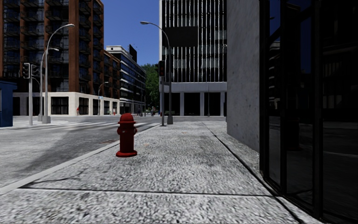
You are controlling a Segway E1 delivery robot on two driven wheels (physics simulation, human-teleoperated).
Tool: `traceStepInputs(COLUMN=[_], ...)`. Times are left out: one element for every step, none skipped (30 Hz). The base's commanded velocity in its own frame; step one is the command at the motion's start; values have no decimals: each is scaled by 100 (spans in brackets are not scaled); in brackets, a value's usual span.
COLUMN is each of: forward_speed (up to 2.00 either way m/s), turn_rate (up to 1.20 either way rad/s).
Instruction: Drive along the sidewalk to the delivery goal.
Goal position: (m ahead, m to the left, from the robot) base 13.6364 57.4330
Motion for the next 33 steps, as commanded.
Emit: traceStepInputs(forward_speed=[200, 200, 200, 200, 200, 200, 200, 200, 200, 200, 200, 200, 200, 200, 200, 200, 200, 200, 200, 200, 200, 200, 200, 200, 200, 200, 200, 200, 200, 200, 200, 200, 200], turn_rate=[0, 0, 0, 0, 0, 0, 0, 0, 0, 0, 0, 0, 0, 0, 0, 0, 0, 0, 0, 0, 0, 0, 0, 0, 0, 0, 0, 0, 0, 0, 0, 0, 0])
